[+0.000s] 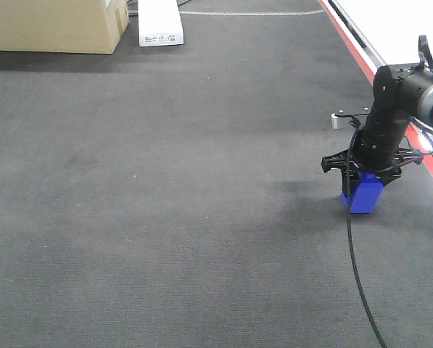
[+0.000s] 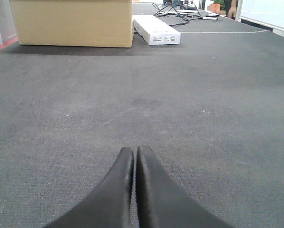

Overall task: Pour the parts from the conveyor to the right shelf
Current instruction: 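Lift the blue block off the conveyor with the right gripper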

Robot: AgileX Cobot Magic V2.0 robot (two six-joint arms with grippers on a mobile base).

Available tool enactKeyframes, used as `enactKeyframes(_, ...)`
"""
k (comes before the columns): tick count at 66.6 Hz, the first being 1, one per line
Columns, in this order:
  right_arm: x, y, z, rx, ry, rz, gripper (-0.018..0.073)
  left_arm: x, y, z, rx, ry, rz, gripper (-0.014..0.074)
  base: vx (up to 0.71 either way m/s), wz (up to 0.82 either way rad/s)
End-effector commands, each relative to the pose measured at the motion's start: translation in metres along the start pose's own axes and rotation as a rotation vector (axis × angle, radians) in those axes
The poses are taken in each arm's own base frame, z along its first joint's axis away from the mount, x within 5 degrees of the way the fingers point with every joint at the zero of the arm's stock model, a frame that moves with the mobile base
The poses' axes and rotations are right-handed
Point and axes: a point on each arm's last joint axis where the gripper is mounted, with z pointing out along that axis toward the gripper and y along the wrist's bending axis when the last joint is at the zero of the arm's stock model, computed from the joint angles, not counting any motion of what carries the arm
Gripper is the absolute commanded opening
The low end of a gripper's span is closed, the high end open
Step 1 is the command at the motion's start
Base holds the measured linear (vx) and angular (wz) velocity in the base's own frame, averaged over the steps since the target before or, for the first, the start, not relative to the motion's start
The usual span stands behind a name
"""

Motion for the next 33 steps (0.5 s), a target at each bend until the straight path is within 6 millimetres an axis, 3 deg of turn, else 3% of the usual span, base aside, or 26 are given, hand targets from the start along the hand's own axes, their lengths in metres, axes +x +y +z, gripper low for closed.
enactKeyframes(1, 0.000, -0.003, -0.048, 0.016, -0.130, 0.000, -0.0009, -0.014, -0.001, -0.003, 0.011, -0.110, -0.016, -0.0006, 0.00, 0.00)
enactKeyframes(18, 0.014, -0.003, -0.119, 0.027, -0.360, 0.013, -0.0005, -0.014, -0.001, -0.003, 0.011, -0.110, -0.016, -0.0006, 0.00, 0.00)
enactKeyframes(33, 0.061, 0.002, -0.180, 0.015, -0.582, 0.023, -0.0005, -0.014, -0.001, -0.003, 0.011, -0.110, -0.016, -0.0006, 0.00, 0.00)
